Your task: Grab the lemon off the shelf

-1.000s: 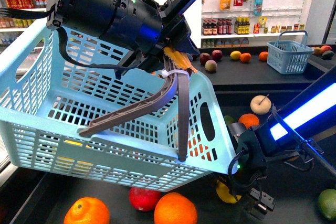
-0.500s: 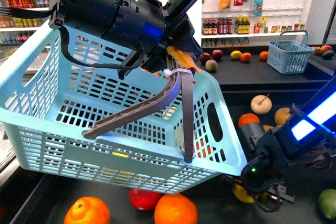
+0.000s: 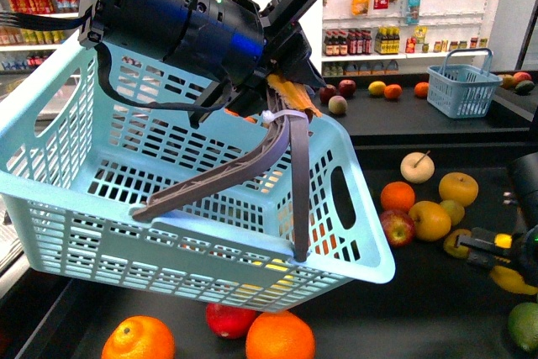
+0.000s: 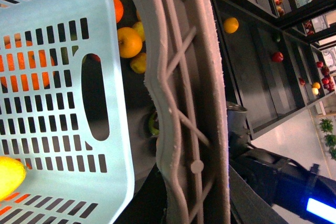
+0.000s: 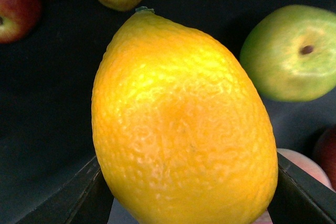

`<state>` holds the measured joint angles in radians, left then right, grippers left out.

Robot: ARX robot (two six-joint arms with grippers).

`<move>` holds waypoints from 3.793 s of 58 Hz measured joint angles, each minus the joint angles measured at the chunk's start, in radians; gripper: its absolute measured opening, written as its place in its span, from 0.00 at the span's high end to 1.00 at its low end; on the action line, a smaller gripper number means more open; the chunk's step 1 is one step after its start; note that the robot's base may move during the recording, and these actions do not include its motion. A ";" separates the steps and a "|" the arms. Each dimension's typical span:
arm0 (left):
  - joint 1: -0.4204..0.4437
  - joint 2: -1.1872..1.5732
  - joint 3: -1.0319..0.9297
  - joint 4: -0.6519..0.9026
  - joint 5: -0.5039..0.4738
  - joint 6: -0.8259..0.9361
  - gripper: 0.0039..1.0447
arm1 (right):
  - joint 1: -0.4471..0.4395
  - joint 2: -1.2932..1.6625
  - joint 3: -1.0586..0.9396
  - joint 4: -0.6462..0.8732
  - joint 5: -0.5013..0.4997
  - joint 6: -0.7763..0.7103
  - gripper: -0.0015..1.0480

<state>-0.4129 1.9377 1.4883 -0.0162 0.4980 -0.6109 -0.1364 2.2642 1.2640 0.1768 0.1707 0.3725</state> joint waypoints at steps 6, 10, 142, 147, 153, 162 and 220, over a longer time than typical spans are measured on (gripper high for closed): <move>-0.001 0.000 0.000 0.000 0.000 0.000 0.88 | 0.012 -0.103 -0.009 -0.014 -0.068 0.002 0.33; -0.001 0.000 0.000 0.000 0.000 0.000 0.88 | 0.039 -0.185 -0.008 -0.041 -0.116 0.022 0.33; -0.004 0.013 0.000 -0.003 -0.001 -0.004 0.91 | 0.373 -0.257 0.001 -0.040 -0.376 0.503 0.07; -0.004 0.013 0.000 -0.003 -0.002 -0.010 0.91 | 0.367 -0.268 -0.006 -0.038 -0.375 0.500 0.07; -0.004 0.013 0.000 -0.003 0.000 -0.008 0.92 | 0.353 -0.303 -0.028 -0.029 -0.359 0.485 0.07; -0.003 0.013 0.000 -0.003 0.001 -0.008 0.92 | 0.314 -0.397 -0.087 -0.018 -0.346 0.436 0.07; -0.004 0.013 0.000 -0.003 0.003 -0.010 0.92 | 0.497 -1.756 -0.914 -0.086 0.224 -0.348 0.11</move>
<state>-0.4168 1.9503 1.4883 -0.0196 0.5011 -0.6212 0.3611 0.5087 0.3500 0.0910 0.3946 0.0246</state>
